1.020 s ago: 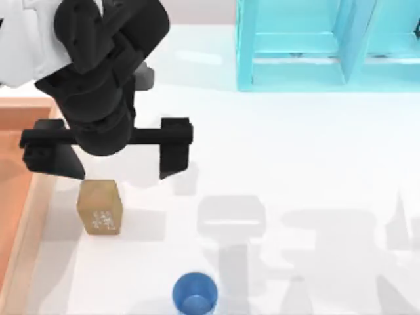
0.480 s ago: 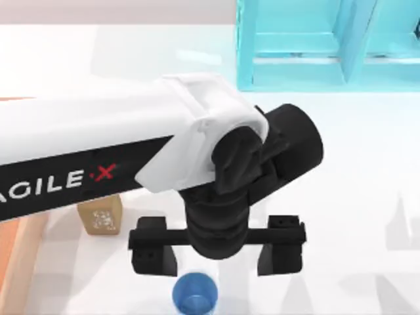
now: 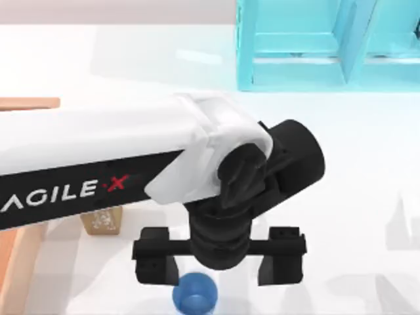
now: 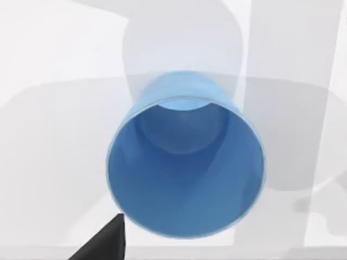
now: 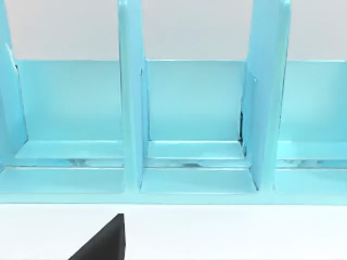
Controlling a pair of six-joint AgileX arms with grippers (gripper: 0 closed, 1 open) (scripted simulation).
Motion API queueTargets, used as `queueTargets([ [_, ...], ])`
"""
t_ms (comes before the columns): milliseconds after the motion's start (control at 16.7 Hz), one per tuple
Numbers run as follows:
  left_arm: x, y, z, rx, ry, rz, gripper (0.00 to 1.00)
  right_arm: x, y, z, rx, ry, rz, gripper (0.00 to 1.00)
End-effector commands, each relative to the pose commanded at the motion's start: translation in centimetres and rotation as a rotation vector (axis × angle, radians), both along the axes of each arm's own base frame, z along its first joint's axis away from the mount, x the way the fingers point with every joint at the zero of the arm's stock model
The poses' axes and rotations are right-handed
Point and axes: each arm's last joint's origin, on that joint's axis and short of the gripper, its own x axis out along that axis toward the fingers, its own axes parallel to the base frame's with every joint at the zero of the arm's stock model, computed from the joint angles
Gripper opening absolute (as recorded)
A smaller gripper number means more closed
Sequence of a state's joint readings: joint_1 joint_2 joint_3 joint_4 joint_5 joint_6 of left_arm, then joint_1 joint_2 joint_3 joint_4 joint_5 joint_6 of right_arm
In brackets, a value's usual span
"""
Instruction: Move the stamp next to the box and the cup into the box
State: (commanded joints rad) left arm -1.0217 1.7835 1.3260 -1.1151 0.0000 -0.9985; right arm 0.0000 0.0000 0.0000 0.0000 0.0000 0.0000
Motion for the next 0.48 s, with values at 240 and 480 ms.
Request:
queueTargets([
  [240, 0.1, -0.2, -4.0, -0.007, -0.004, 0.0, 1.0, 0.0, 0.0, 0.0, 0.0, 0.0, 0.0, 1.0],
  [480, -0.1, 0.0, -6.9, -0.002, -0.001, 0.0, 1.0, 0.0, 0.0, 0.0, 0.0, 0.0, 0.0, 1.0],
])
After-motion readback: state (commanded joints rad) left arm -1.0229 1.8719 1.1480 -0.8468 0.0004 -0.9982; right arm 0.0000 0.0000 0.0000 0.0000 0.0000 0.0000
